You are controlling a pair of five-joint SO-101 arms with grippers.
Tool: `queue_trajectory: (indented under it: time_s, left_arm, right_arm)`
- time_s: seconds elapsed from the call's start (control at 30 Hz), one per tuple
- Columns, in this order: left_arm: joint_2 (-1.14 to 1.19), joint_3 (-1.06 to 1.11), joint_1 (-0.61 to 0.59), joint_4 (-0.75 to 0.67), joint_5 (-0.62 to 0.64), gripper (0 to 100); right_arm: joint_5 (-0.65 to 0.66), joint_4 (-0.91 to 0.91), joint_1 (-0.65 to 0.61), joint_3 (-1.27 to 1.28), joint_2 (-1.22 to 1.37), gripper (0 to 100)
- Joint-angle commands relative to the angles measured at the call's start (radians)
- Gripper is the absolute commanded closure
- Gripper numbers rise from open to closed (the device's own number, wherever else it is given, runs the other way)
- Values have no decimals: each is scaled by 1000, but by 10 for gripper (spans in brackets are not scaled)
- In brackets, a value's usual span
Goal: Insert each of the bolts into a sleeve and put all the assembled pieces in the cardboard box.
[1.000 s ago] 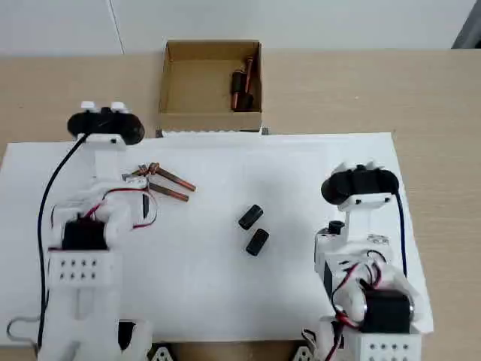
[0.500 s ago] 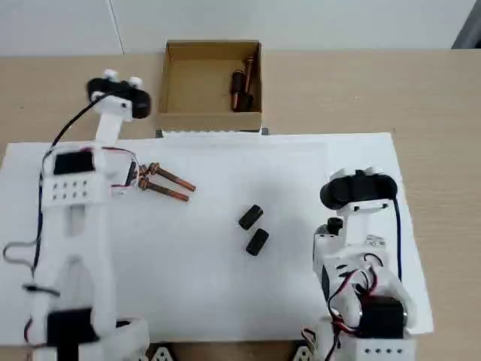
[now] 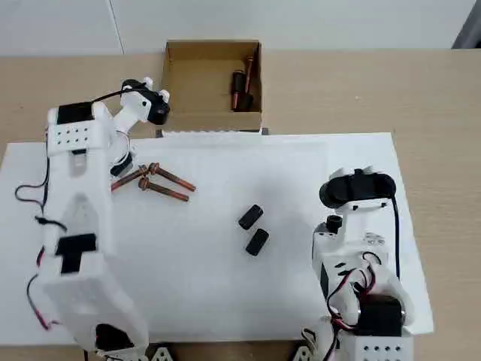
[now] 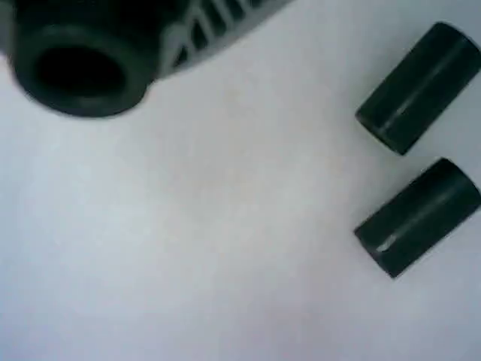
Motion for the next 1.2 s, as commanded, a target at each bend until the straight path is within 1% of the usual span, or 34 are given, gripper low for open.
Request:
queue_trajectory:
  time_s: [0.0, 0.17, 0.3, 0.43, 0.6, 0.9, 1.03, 1.17]
  left_arm:
    - [92, -179, -17, 55, -49, 986]
    - [256, -383, -18, 135, -61, 897]
    - [356, -529, -12, 183, -61, 889]
    - [416, -587, -12, 184, -61, 889]
    - [446, -587, 6, 184, -61, 890]
    - [434, -593, 25, 186, -63, 892]
    - [336, -562, 26, 186, -61, 892]
    - [215, -415, 63, 186, -63, 892]
  right_arm:
    - [0, -24, 4, -5, -10, 996]
    - [0, -22, 4, -5, -4, 996]
    - [0, -22, 4, -5, -4, 995]
    - [0, -24, 1, -5, -2, 995]
    - [0, -24, -1, -5, -2, 995]
    - [0, -24, -1, -5, -4, 995]
    - [0, -24, -1, -5, -8, 995]
    - [0, -24, -1, -5, -8, 995]
